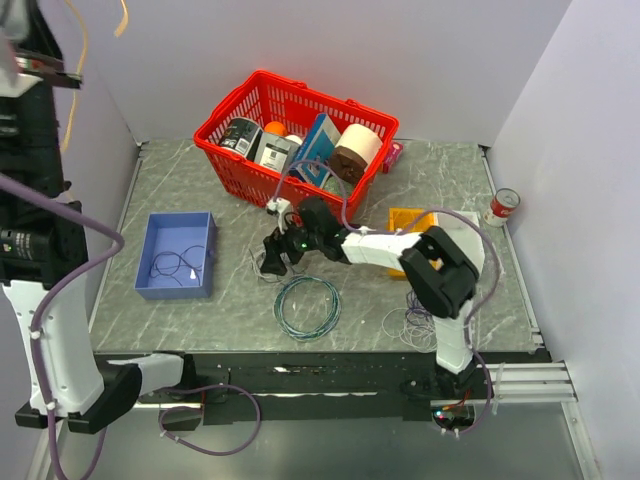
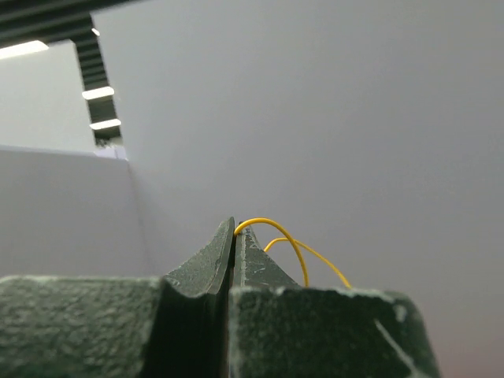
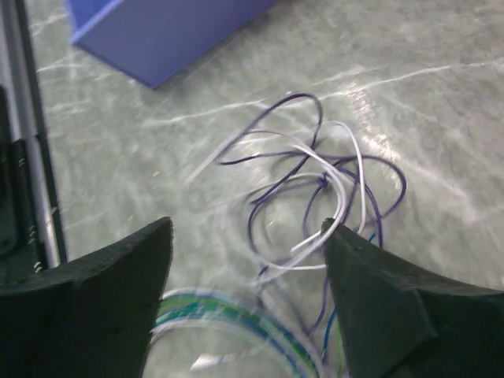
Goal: Untangle the cables
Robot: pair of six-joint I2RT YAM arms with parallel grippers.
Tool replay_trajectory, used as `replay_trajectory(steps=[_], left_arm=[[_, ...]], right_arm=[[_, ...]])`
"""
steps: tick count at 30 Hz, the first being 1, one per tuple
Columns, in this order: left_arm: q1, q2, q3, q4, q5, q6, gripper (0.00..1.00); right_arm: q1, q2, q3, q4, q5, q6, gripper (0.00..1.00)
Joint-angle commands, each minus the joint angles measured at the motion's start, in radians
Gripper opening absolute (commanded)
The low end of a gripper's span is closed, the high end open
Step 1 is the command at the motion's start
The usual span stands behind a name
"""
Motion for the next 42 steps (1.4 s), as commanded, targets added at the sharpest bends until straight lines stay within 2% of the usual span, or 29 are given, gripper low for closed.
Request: replay_trajectory(steps=[1,5,10,13,18,22,24,28,31,37,40,41,42], left_arm=[[-0.001,-0.035,-0.091,-0.106,0.106,-0.005,0.01],[-0.001,-0.072,-0.215,-0.159,0.164,-0.035,0.01],[-0.001,-0.079,-0.237,-0.235,0.283,-0.077,0.01],[-0.011,-0.099,-0.278,-0.286,0.35,-0.116,0.01],[-0.042,-0.125,-0.38,-0.318,0.356,-0.163,0.01],[-0.074,-0.13,-0.404,-0.34,0.377,-0.218,0.01],[-0.084,-0.129,-0.404,-0.337,0.385,-0.235,0.01],[-0.09,-0.132,-0.392,-0.324,0.37,-0.236,0.01],[-0.09,-0.124,-0.372,-0.318,0.361,-0.236,0.01],[-0.09,-0.127,-0.381,-0.317,0.351,-0.273,0.01],[-0.09,-0.127,-0.372,-0.312,0.348,-0.276,0.01],[-0.091,-0.129,-0.369,-0.312,0.338,-0.276,0.01],[-0.09,-0.13,-0.368,-0.312,0.328,-0.273,0.01]], right_arm=[[0.015,-0.221,-0.003,-0.044,0.005,-0.096,1.0],[0.014,-0.377,0.037,-0.162,-0.004,-0.201,1.0],[0.014,-0.511,0.092,-0.282,0.001,-0.271,1.0],[0.008,-0.595,0.083,-0.221,0.005,-0.23,1.0],[-0.005,-0.654,0.114,-0.037,0.05,-0.11,1.0],[-0.006,-0.555,0.224,0.039,0.063,-0.014,1.0],[-0.003,-0.485,0.345,0.019,0.034,0.035,1.0],[0.014,-0.338,0.465,0.039,0.034,0.141,1.0],[0.029,-0.26,0.546,0.022,0.033,0.158,0.98],[0.054,-0.143,0.638,0.014,0.014,0.198,0.84],[0.054,-0.105,0.666,-0.009,0.025,0.218,0.65],[0.052,-0.103,0.662,-0.007,0.031,0.218,0.53],[0.054,-0.105,0.642,-0.004,0.039,0.216,0.46]])
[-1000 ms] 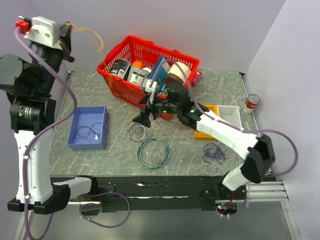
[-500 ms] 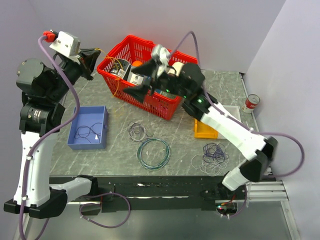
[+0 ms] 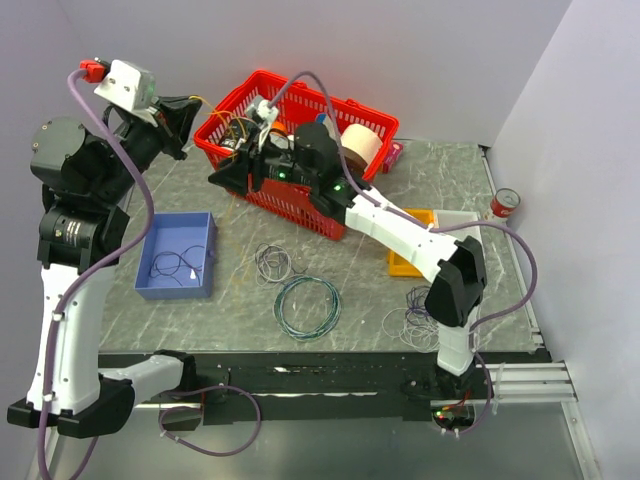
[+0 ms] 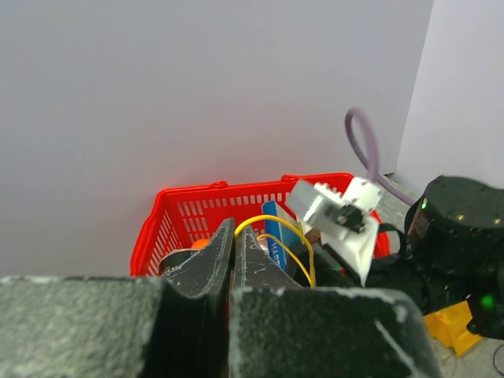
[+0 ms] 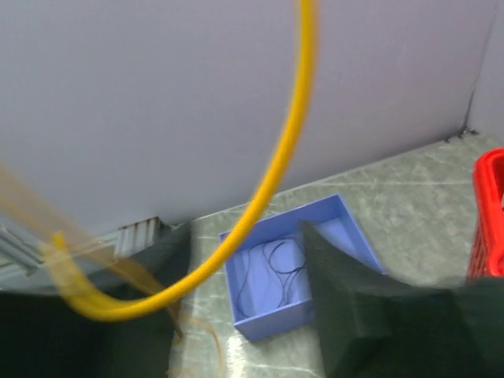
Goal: Untangle the cables
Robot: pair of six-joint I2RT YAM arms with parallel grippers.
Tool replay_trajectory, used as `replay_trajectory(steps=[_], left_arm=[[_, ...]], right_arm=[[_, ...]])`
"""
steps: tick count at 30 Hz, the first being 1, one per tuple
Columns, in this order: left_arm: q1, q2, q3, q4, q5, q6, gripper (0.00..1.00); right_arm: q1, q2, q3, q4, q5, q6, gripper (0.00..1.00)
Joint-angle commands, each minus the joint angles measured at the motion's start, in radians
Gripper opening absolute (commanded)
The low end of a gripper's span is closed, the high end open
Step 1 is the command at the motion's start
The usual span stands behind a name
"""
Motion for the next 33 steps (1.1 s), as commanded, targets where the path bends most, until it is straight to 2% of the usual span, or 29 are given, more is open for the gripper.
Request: replay_trajectory(steps=[1,2,4,5,7,9,11,12,16,22,23,25,26,29,33], left_arm=[[-0.004,-0.018,0.041,0.035,-0.043,-0.032,0.01],[-0.004,-0.021,0.039,0.034,-0.092,-0.026,0.01],[-0.004,-0.021,0.026,0.026,-0.173,0.029,0.01],[-0.004,-0.024,0.013,0.026,-0.26,0.047,0.01],[-0.004,-0.037,-0.061,0.034,-0.333,0.121,0.01],[-0.004,-0.073,-0.138,0.048,-0.336,0.225,0.01],[-0.004,-0.115,-0.271,0.029,-0.275,0.291,0.01],[-0.004,-0.125,-0.339,0.016,-0.194,0.332,0.01],[-0.009,-0.136,-0.422,-0.086,-0.017,0.356,0.09],[-0.052,-0.128,-0.455,-0.124,0.139,0.388,0.3],[-0.058,-0.123,-0.453,-0.129,0.153,0.389,0.41],[-0.073,-0.111,-0.447,-0.15,0.193,0.393,0.54],[-0.078,-0.11,-0.444,-0.156,0.207,0.391,0.65],[-0.084,-0.11,-0.445,-0.156,0.24,0.368,0.89],[-0.084,-0.119,-0.458,-0.155,0.231,0.369,0.98]], right_arm=[[0.005,-0.016,0.026,0.022,0.027,0.031,0.39],[0.004,-0.022,0.012,0.024,0.035,0.028,0.24],[0.001,-0.056,-0.034,0.022,0.047,0.015,0.11],[-0.001,-0.071,-0.049,0.013,0.061,0.007,0.0],[-0.008,-0.127,-0.092,-0.025,0.073,-0.024,0.0],[-0.025,-0.195,-0.12,-0.076,0.071,-0.047,0.0],[-0.033,-0.24,-0.123,-0.122,0.069,-0.074,0.0],[-0.039,-0.276,-0.108,-0.149,0.07,-0.112,0.0],[-0.062,-0.32,0.001,-0.367,0.083,-0.191,0.0],[-0.198,-0.364,0.015,-0.38,-0.003,-0.084,0.0],[-0.211,-0.376,0.004,-0.372,-0.005,-0.076,0.0],[-0.237,-0.386,0.003,-0.375,0.003,-0.076,0.0],[-0.248,-0.395,0.004,-0.386,0.008,-0.074,0.0],[-0.294,-0.422,-0.003,-0.407,0.032,-0.073,0.0],[-0.355,-0.474,-0.028,-0.447,0.092,-0.097,0.0]])
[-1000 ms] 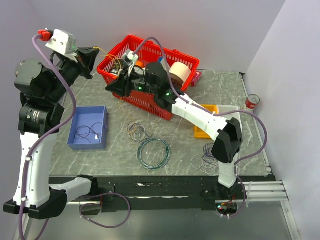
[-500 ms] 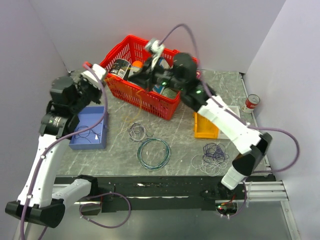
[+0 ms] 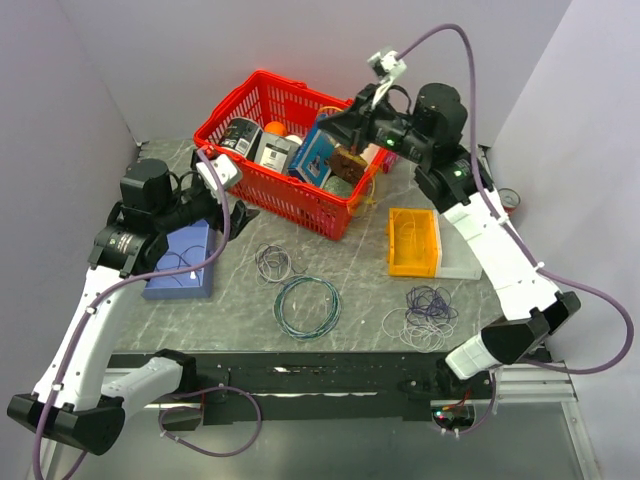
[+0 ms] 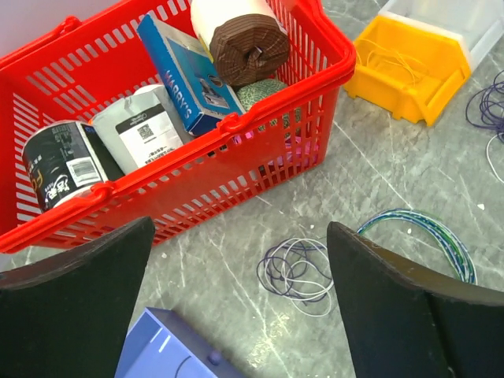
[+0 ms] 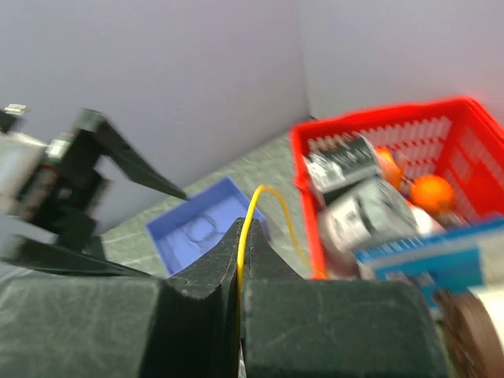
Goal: Untangle the cables
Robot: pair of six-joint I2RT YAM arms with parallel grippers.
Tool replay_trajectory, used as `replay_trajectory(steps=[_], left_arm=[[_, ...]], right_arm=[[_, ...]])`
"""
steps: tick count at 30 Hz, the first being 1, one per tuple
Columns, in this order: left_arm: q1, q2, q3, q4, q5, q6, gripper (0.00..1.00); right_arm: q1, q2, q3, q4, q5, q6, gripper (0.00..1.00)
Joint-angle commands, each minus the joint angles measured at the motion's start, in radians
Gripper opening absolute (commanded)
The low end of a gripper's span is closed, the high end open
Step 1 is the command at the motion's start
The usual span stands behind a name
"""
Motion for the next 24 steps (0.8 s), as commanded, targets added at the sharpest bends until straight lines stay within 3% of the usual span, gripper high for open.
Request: replay_trajectory(steps=[1,11,14,24], left_arm=[[-0.004,-0.015,0.014,0.013,0.038,-0.006,0.99],[-0.004,-0.048,-0.034,0.054,-0.039,-0.003,0.97],[-0.004,-0.047,-0.032,0.054,-0.044,0.004,0.96],[-0.004,-0.048,-0.052,0.074,-0.064,0.003,0.96]], right_arm=[[-0.066,-0.103,-0.025,-0.045,0.069,-0.015,0.0],[-0.249,-0.227,-0.376,0.102,0.231,0.004,0.0],[-0.296,-0.244,-0.421,0.156,0.193,0.06,0.0],[-0.344,-0.234,-0.573,0.242,0.286,0.057,0.0]])
